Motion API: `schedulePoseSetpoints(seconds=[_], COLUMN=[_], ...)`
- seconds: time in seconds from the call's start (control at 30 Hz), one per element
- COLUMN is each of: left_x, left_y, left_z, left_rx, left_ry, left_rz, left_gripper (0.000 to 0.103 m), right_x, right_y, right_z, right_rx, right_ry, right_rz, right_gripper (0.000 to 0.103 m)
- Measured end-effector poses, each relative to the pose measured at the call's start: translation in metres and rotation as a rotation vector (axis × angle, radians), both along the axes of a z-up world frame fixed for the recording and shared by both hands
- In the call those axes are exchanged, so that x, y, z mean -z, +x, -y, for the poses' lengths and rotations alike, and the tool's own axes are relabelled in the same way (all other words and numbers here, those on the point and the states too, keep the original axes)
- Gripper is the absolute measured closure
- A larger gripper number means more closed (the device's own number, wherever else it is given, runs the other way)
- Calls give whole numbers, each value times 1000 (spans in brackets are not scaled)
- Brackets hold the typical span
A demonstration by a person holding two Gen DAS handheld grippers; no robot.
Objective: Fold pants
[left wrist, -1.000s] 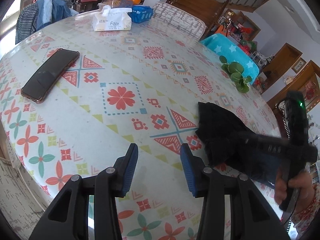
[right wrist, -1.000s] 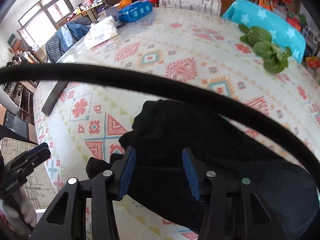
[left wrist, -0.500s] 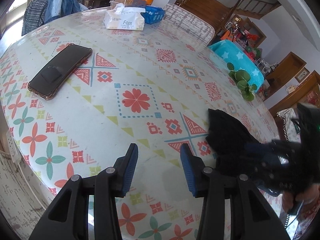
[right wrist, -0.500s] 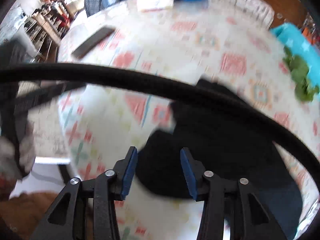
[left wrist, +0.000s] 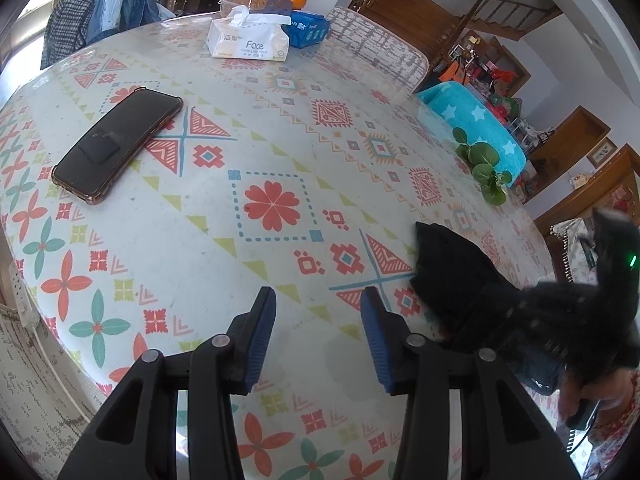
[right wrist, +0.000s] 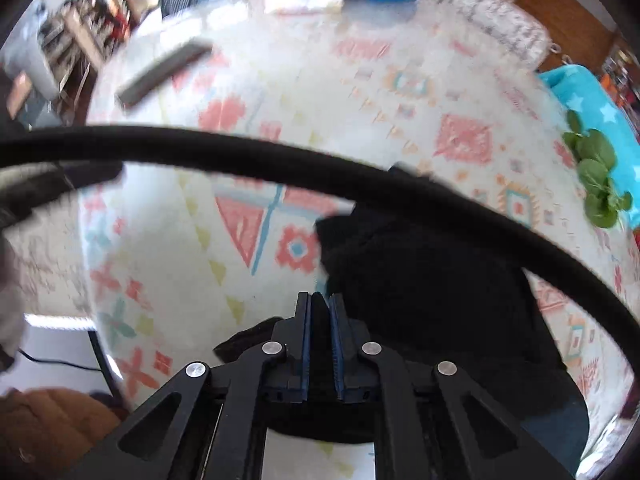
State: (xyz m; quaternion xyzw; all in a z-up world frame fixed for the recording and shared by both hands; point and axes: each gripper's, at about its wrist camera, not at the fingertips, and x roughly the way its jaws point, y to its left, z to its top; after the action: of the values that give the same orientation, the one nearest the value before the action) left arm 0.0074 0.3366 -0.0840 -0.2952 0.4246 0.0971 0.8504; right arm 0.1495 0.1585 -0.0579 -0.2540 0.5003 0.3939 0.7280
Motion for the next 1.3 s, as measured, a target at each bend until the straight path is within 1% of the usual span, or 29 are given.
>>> schedulePoseSetpoints(seconds=[0.1,0.17,0.23,0.3,0.33,0.43,0.5,0.53,0.6,0.63,0.67,0.7,0.77,0.83,0.9,1.0,1.1,1.17,1.23,1.3], left_x=[1,1,1,-1,-2,-5,-7,-7,-8,-9,-10,-12,-15,-18,-21,-17,2,22,38,41], left_y=[8,12,15,19,20,25,30,33,41,46,53,60,75,94,116,144,173,186,193,195], left_z=[0,1,3,5,6,7,9,10,12,15,19,23,35,51,73,105,129,136,137,138], left_rx=[8,19,30,42,47,61,74,81,98,110,123,138,174,220,282,360,399,396,384,378], left_ry=[-8,-7,-7,-5,-3,4,16,22,25,27,27,24,12,-11,-33,-27,0,13,23,35], left_rz=[-1,1,2,6,7,13,15,15,18,21,25,30,47,67,94,101,51,-11,-54,-47], left_gripper=[60,60,60,60,60,60,60,60,60,60,60,60,60,60,59,59,59,59,59,59], right_x=[-23,-27,-17,-3,3,22,21,18,3,-5,-15,-25,-33,-32,-22,-5,8,15,22,28], right_y=[28,56,83,104,108,123,128,131,134,134,134,132,129,125,119,112,108,109,112,115], right_z=[-1,-7,-21,-37,-43,-59,-63,-61,-49,-41,-30,-14,19,56,100,166,233,274,314,352], right_rx=[85,142,192,222,230,256,262,269,294,308,328,361,428,503,593,724,847,918,989,1049], right_ry=[72,96,105,86,77,47,66,84,140,161,179,193,197,185,143,86,13,-12,-23,-16], right_rz=[19,13,-34,-51,-60,-89,-93,-94,-84,-66,-33,11,40,37,53,50,79,84,72,53], right_gripper=[94,93,93,93,90,90,89,86,74,55,36,32,31,31,31,31,31,31,31,31])
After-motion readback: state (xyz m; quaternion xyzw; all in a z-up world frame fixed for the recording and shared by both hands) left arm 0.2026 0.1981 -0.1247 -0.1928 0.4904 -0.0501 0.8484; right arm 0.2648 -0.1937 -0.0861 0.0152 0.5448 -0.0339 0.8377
